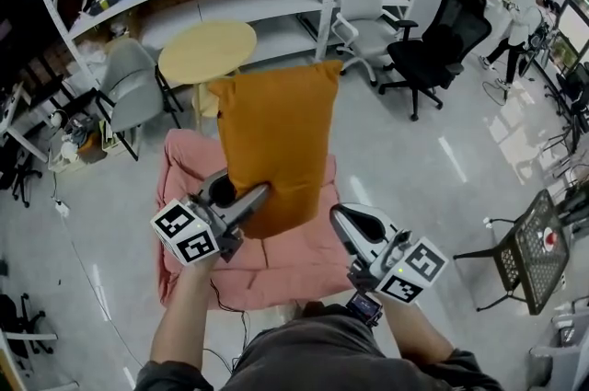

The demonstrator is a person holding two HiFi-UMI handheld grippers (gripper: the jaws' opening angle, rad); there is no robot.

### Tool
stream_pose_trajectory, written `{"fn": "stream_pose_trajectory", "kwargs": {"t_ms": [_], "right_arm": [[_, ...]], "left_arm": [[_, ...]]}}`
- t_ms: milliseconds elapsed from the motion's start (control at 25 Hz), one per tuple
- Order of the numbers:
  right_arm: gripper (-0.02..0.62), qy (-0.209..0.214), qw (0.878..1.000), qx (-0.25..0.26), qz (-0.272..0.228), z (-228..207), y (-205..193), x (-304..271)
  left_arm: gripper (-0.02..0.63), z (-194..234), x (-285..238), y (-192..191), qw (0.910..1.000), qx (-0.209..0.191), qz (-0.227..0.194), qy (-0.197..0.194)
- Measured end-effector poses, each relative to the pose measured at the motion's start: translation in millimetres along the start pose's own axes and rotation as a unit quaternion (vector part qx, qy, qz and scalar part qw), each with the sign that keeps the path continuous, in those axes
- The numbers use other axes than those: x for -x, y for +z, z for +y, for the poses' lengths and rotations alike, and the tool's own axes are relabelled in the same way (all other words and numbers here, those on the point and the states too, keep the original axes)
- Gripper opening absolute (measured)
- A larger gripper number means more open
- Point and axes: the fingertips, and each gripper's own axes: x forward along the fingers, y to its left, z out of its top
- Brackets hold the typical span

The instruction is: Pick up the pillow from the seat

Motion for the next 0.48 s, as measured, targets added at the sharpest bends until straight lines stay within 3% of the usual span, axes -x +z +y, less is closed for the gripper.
{"fn": "stream_pose_trajectory", "kwargs": {"t_ms": [480], "right_arm": [[0.014, 0.005, 1.0, 0.008, 0.009, 17.7, -0.9, 0.5]], "left_arm": [[0.221, -7.9, 12.9, 25.1, 0.9996, -0.024, -0.016, -0.007]]}}
